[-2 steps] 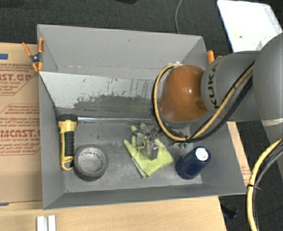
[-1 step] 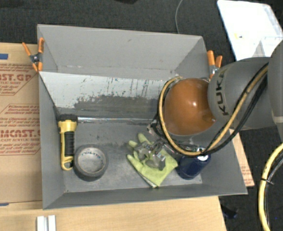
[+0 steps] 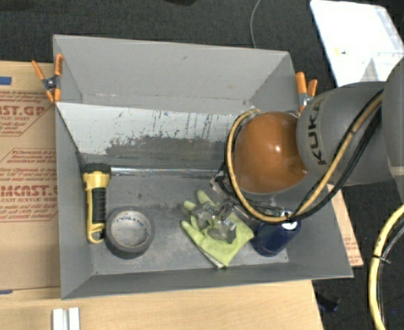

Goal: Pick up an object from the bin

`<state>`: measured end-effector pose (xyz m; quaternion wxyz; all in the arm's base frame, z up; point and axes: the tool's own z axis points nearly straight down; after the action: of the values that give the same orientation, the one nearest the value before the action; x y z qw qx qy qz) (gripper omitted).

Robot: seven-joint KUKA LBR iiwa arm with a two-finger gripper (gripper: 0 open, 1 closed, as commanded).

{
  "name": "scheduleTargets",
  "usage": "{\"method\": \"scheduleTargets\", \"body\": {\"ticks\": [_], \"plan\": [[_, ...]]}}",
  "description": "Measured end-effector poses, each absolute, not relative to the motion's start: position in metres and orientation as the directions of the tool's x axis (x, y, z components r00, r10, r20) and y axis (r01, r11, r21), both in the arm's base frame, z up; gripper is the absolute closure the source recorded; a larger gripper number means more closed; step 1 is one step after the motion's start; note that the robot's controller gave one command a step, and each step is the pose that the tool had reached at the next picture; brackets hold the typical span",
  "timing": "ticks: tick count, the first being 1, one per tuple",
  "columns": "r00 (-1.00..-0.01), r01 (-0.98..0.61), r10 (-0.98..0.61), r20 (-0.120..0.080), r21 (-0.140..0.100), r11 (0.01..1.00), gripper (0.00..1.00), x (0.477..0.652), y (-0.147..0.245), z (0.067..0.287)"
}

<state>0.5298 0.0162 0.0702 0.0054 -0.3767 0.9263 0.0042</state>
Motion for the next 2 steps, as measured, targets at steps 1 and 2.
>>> {"method": "scheduleTargets", "body": {"ticks": [1, 2], "plan": [[-0.657, -0.754, -0.753, -0.013, 0.005, 0.657, 1.0, 0.529, 0.017, 0.088], [-0.643, -0.766, -0.766, -0.016, 0.002, 0.643, 1.0, 0.53, 0.016, 0.106]]}}
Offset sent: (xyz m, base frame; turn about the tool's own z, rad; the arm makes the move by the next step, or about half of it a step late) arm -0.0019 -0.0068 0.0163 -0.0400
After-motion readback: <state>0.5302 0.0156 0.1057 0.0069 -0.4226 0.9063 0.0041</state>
